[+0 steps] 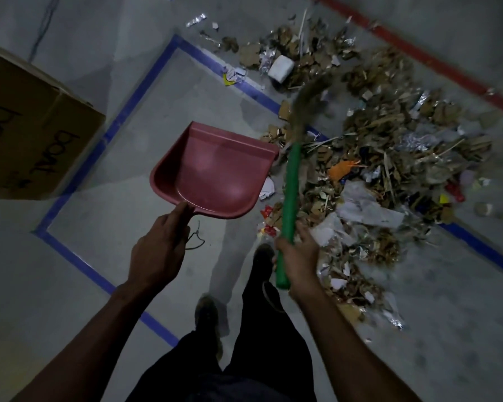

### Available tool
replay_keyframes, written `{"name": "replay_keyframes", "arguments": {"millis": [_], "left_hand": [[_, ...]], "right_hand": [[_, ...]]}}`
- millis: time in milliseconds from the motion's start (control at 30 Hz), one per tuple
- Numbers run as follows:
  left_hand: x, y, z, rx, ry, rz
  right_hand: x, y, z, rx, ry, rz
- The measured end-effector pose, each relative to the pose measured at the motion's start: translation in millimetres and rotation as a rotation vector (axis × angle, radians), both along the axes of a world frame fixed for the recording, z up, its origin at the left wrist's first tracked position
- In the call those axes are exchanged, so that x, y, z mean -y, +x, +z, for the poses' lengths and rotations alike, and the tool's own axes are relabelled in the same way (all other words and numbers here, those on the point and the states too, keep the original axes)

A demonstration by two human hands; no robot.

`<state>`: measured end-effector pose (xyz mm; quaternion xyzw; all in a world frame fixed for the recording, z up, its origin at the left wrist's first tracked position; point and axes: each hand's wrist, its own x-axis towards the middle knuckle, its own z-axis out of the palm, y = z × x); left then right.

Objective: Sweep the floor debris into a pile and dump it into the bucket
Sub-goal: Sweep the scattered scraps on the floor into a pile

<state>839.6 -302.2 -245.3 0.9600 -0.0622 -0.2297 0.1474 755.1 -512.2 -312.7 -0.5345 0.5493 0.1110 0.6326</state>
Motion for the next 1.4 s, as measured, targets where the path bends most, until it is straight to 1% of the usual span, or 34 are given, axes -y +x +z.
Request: {"name": "replay_keyframes", "arguments": {"millis": [133, 233, 367, 500, 633, 733, 800, 900, 1000, 1267, 1400], "left_hand": [[-6.7, -7.8, -0.3, -0.006, -0.017, 0.011], [-11.6, -14.4, -1.2, -0.020, -0.003, 0.029], [-18.5, -22.4, -3.8, -0.030, 0.019, 0.077], [-25.1, -30.6, -5.2, -0.030, 0.013, 0.092], [-32.6, -40.5, -2.9, -0.019, 0.003, 0.110], [-43.1, -47.9, -2.6, -0.012, 0.000, 0.119], [-51.7, -53.3, -2.6, -0.014, -0.002, 0.136], [-65.8, -64.8, -1.9, -0.017, -0.017, 0.144], [-85.3, -79.7, -2.1, -0.001, -0.033, 0.127], [-153.4, -144.2, -3.8, 0.006, -0.071, 0.099], [-188.3, -182.2, -2.1, -0.008, -0.083, 0.060]], "right_hand": [[-36.1, -28.6, 2.8, -0.045, 0.117, 0.187], [-35.8, -36.6, -10.5, -0.103, 0.156, 0.248], [-0.1, -28.2, -37.6, -0.203, 0.117, 0.136], [44.6, -12.3, -54.5, -0.215, 0.047, 0.078], [68.6, 10.8, -47.7, -0.193, -0.017, 0.000], [63.6, 14.9, -31.4, -0.149, -0.077, -0.022], [49.7, 4.0, -13.9, -0.125, -0.113, 0.024], [25.4, -24.8, 15.3, -0.087, -0.089, 0.089], [-1.1, -61.4, 38.1, -0.089, -0.103, 0.205], [-74.3, -169.3, 48.9, -0.068, -0.136, 0.518], [-108.6, -220.5, 59.0, -0.127, -0.153, 0.662]]}}
